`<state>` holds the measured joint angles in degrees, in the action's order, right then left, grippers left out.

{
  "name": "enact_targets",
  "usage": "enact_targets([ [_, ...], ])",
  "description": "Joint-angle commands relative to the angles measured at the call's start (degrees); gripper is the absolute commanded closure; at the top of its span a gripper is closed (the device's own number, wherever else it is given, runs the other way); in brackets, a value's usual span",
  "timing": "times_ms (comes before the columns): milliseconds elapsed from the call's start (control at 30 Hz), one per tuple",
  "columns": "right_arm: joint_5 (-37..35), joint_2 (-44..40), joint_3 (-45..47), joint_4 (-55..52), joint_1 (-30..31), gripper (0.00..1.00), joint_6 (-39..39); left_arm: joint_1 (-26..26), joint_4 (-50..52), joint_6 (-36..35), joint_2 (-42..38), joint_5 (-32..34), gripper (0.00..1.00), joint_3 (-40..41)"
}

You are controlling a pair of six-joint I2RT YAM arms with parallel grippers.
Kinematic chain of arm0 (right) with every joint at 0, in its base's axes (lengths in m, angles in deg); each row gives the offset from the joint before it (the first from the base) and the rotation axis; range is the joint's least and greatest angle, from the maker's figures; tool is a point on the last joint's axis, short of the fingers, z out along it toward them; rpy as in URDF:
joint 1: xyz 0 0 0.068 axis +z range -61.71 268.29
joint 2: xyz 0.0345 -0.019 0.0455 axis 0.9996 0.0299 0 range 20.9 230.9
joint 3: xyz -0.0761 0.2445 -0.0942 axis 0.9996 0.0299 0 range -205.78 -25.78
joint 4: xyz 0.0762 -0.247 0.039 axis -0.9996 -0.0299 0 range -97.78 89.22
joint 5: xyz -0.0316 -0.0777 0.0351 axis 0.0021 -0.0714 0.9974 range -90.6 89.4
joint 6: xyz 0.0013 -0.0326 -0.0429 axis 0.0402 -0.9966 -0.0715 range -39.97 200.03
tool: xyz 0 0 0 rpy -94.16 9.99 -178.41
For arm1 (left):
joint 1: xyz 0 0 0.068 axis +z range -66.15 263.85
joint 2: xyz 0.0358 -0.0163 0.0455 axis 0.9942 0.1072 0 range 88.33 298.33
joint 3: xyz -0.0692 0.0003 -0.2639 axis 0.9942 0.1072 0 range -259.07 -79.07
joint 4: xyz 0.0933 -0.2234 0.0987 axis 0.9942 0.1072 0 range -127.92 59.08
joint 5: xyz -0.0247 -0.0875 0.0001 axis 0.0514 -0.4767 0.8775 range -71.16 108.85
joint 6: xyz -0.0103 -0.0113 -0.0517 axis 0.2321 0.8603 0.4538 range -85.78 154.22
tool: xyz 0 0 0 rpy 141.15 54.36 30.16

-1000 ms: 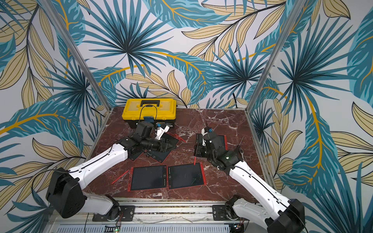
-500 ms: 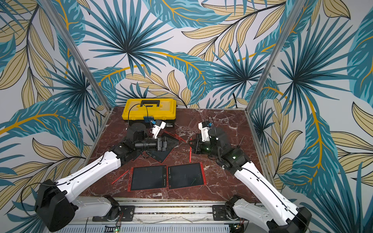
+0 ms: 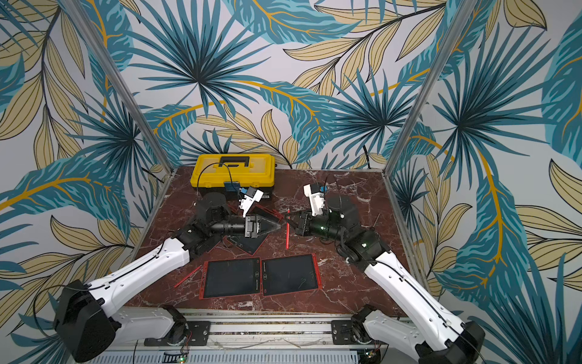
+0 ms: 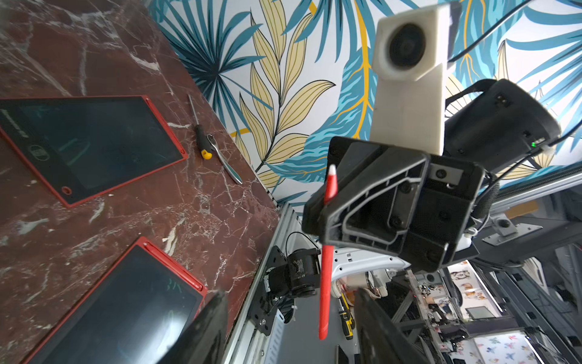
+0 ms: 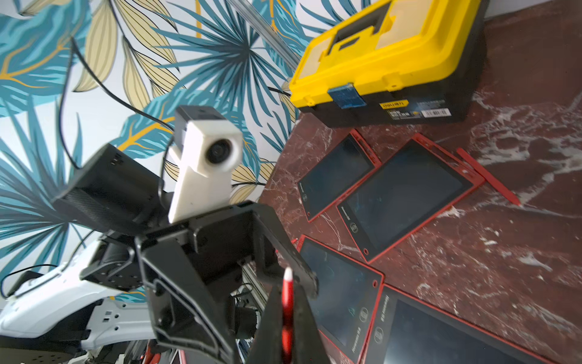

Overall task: Place the stylus back onto the writing tablet
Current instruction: Pick up the stylus from the center of the board.

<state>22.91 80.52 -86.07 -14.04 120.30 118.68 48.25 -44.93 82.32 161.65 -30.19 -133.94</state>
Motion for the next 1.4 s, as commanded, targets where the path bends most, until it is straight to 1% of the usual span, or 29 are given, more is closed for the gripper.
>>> enact_targets([
  [0,2.61,1.06,0.09,8.05,-0.1,1.0,3.26,-0.94,-8.01,4.95,1.03,-2.64,0.42,2.2],
  [100,3.22,1.64,0.12,10.1,-0.15,1.0,4.21,-1.57,-9.7,5.99,0.82,-2.46,0.46,2.5],
  [167,3.44,2.04,0.31,10.81,-0.12,1.0,4.54,-1.58,-11.0,6.76,0.47,-2.26,0.5,2.96],
  [267,3.83,2.35,0.94,12.1,-0.16,1.0,5.19,-1.58,-12.64,7.7,0.17,-2.37,0.52,3.2],
  [467,4.66,2.52,1.82,13.26,-0.14,1.0,5.76,-1.52,-14.65,8.99,0.07,-3.03,0.59,3.16],
  [600,5.23,2.16,2.0,12.33,-0.17,1.0,5.17,-1.5,-14.74,9.3,-0.09,-3.05,0.59,2.62],
  [733,5.58,1.61,2.11,10.69,-0.13,1.0,4.41,-0.84,-14.79,9.44,-0.22,-3.19,0.69,2.49],
  [867,6.3,1.54,1.95,9.36,-0.11,1.0,3.82,-0.02,-14.79,9.48,-0.37,-3.92,0.7,2.58],
  [1033,7.33,1.84,1.93,9.2,-0.14,1.0,3.88,0.09,-14.79,9.56,-0.53,-4.44,0.74,2.15],
  [1200,8.08,2.29,1.85,9.72,-0.17,1.0,4.12,0.43,-14.79,9.79,-0.9,-4.58,0.76,2.08],
  [1300,8.58,2.64,1.85,10.21,-0.16,1.0,4.54,0.53,-14.89,10.05,-0.83,-4.58,0.79,1.87],
  [1367,8.42,2.62,2.02,10.22,-0.16,1.0,4.46,0.68,-15.19,10.39,-0.88,-4.6,0.83,1.89],
])
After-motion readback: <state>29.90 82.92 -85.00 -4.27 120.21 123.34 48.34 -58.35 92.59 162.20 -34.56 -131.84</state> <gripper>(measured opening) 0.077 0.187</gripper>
